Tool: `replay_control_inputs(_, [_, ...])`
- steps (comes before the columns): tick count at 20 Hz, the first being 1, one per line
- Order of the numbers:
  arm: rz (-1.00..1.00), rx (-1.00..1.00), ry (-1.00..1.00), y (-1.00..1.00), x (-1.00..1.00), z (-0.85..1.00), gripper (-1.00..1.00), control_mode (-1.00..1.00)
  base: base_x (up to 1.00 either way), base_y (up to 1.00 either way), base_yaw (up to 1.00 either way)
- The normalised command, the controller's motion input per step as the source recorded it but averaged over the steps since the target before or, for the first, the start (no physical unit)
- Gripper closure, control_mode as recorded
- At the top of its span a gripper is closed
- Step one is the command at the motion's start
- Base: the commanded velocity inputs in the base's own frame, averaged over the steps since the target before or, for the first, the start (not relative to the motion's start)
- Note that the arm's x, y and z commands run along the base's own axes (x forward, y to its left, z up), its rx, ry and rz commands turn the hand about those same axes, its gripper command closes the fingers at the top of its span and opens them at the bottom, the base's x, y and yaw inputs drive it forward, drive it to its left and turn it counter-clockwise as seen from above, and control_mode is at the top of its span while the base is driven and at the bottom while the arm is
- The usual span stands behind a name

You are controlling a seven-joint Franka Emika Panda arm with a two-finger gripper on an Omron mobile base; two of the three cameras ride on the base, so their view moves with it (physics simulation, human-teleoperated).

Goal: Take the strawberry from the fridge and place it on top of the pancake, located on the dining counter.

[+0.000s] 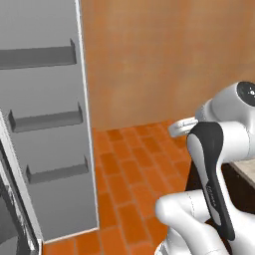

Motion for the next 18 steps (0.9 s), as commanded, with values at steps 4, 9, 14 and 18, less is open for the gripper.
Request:
replay_control_inputs(4, [0.0,0.0,0.0,0.0,0.0,0.0,1.0,1.0,0.18,0.0,-0.88])
replay_control_inputs(9, [0.0,0.0,0.0,0.0,0.0,0.0,1.0,1.0,0.63,0.14,-0.76])
replay_control_inputs(14, [0.0,0.0,0.0,0.0,0.0,0.0,1.0,1.0,1.0,0.51,-0.49])
replay_control_inputs(18, [0.0,0.0,0.0,0.0,0.0,0.0,1.0,1.0,1.0,0.08,-0.4])
